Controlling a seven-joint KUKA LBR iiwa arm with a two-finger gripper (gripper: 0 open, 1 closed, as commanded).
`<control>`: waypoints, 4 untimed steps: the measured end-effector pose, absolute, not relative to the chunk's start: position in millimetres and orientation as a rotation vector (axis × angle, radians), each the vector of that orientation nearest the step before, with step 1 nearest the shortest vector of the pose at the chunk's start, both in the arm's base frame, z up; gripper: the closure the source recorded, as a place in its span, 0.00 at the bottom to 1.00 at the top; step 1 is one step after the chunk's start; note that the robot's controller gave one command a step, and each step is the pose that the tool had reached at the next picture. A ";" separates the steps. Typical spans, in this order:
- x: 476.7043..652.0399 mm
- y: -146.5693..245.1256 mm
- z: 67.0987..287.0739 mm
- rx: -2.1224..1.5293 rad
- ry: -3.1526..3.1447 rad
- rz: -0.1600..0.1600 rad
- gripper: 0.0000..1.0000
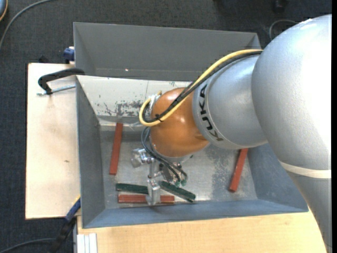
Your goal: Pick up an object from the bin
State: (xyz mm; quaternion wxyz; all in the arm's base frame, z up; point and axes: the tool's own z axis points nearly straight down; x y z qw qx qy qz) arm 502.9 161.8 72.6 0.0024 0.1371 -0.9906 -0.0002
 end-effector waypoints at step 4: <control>600.7 213.2 71.4 1.205 -2.907 -0.005 1.00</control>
Offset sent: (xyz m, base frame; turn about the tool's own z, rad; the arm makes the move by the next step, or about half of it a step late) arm 0.0604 -0.0663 -0.0026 -0.2864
